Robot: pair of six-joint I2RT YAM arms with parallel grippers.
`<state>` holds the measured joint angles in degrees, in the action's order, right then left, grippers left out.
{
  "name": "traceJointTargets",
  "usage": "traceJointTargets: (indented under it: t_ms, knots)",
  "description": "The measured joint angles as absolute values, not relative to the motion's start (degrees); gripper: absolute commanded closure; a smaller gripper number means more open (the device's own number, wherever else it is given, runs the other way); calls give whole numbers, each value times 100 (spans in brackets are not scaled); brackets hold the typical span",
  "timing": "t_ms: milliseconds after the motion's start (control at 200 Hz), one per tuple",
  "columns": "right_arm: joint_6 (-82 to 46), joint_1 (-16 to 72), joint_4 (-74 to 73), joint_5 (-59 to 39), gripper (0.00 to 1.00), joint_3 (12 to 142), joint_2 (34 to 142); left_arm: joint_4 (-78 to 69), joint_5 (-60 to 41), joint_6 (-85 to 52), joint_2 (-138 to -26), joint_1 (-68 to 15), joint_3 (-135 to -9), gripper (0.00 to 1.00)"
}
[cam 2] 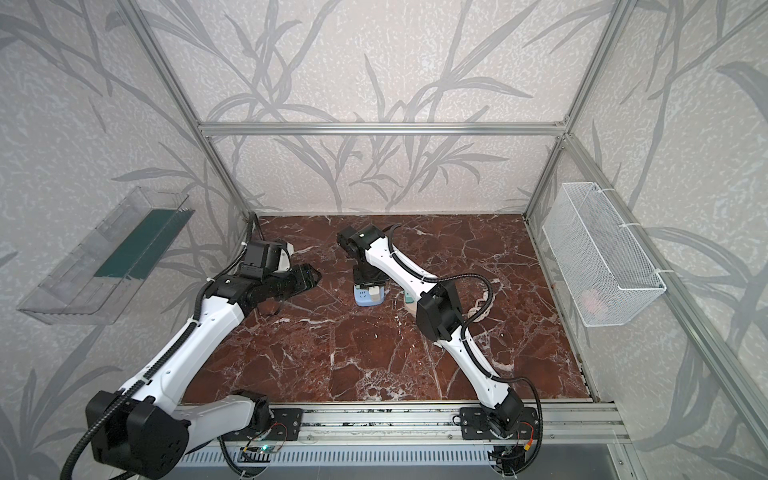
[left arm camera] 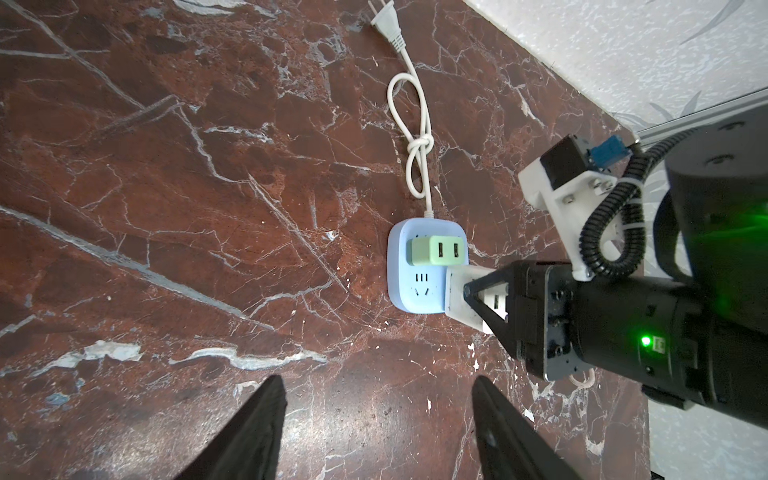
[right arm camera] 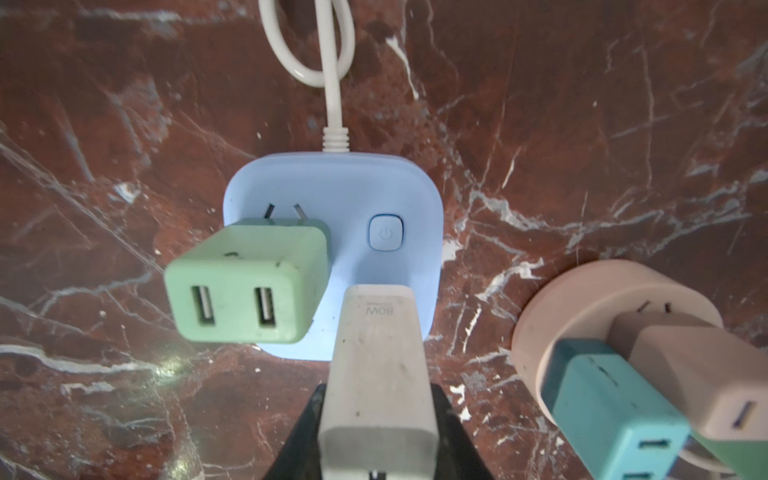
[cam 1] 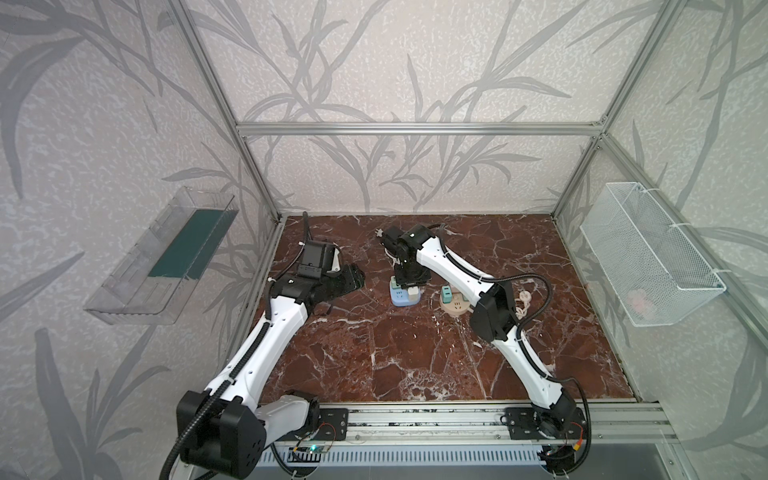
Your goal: Insert the plug
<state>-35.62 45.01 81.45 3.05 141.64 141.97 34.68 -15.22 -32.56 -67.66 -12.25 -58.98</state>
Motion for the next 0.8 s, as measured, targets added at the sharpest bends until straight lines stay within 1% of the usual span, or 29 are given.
traceJointTargets:
  t_ms: [250, 475, 800]
  knots:
    - [-3538, 4678, 8165, 222, 100, 12628, 13325, 3461, -1629, -3256, -6705, -1225, -5898, 31]
    - [-3791, 4766, 7669, 134, 100, 11321, 12578, 3417, -1662, -3258, -6702, -1225, -5898, 31]
    - [-4086, 4705, 6845, -56, 100, 10388, 12020, 3319, -1800, -3249, -6711, -1221, -5822, 31]
